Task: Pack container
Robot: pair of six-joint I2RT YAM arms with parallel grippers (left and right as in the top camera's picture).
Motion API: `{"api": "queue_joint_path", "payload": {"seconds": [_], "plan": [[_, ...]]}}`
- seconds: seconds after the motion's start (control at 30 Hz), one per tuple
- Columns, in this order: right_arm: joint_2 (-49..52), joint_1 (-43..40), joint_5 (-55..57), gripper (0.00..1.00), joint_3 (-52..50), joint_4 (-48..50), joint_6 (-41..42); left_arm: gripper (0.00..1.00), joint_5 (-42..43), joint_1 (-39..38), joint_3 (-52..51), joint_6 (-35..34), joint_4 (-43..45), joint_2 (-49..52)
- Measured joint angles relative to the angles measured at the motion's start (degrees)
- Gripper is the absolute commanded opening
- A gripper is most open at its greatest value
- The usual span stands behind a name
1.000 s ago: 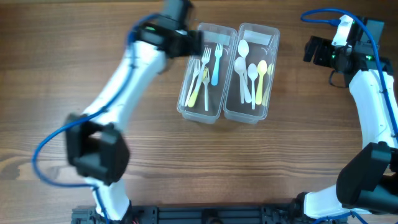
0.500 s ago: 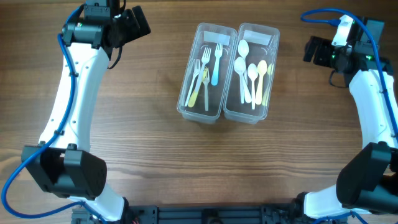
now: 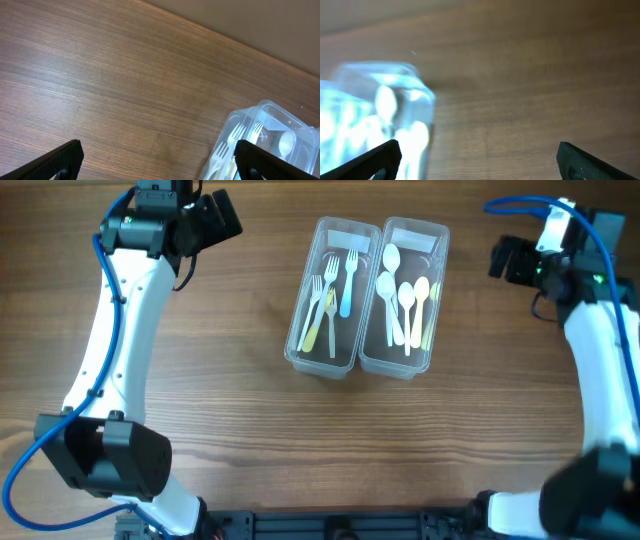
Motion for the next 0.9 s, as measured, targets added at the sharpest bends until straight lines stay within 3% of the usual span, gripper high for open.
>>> {"api": "queue_joint_path", "payload": {"seconds": [0.37,0.7,0.9], "plan": [[-37.1,8.5,0.1,1.0,0.5,0.5,0.0,1.0,0.0,0.0,0.0,0.0,0.0,0.0],[-53.4,10.1,0.1,1.0,-3.3,-6.6,-0.5,1.0,0.0,0.0,0.0,0.0,0.0,0.0],[-63.0,10.1,0.1,1.0,-15.8,1.0,-0.9,1.0,0.0,0.0,0.0,0.0,-0.1,0.0]]}}
